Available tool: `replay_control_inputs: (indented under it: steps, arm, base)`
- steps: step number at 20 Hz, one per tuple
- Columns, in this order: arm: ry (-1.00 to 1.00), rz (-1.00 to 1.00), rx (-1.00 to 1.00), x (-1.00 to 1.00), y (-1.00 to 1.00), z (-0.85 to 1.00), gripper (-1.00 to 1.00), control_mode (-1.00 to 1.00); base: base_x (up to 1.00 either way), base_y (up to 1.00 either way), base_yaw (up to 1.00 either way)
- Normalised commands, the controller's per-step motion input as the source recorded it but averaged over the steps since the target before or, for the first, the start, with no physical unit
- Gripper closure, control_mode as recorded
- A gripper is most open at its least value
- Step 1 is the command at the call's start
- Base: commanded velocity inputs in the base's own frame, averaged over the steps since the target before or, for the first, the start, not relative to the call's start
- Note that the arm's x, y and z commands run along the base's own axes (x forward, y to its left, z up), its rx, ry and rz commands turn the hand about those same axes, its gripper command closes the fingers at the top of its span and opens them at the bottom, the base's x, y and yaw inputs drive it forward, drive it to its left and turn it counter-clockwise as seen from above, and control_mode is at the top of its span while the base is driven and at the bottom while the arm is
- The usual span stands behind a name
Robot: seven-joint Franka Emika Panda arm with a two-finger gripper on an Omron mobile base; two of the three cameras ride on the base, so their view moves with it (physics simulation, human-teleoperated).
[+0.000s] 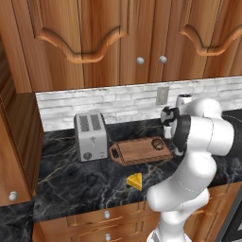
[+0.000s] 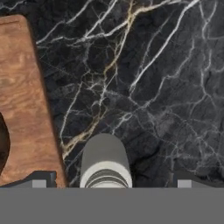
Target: Retrieve the reheated potato from the microwave, then place the potato, cheese, and condiment on the cutting board.
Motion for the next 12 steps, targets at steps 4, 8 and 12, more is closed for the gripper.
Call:
replay_control_inputs:
  steps: [4, 8, 12]
  arm:
    - [0.05, -0.01, 0.04, 0.13, -0.04, -0.23, -1.00, -1.00]
    - [0.06, -0.02, 0.03, -0.02, -0.07, -0.14, -1.00, -1.00]
    - [0.01, -0.03, 0.02, -0.01, 0.00, -0.03, -1.00, -1.00]
  base:
    - [0.00, 0.00, 0.00]
    - [0.00, 0.00, 0.00]
    - [0.00, 0.00, 0.00]
